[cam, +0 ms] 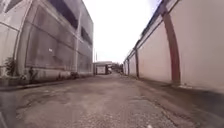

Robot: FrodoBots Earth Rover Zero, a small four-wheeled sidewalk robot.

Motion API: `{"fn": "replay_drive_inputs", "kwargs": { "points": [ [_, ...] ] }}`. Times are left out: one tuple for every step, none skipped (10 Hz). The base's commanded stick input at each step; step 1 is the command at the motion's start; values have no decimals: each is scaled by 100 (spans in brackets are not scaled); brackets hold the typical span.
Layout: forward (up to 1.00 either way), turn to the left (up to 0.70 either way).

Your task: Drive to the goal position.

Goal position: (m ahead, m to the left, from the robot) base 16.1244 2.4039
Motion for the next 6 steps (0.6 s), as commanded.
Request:
{"fn": "replay_drive_inputs", "kwargs": {
  "points": [
    [70,0],
    [70,0],
    [70,0],
    [70,0],
    [70,0],
    [70,0]
  ]
}}
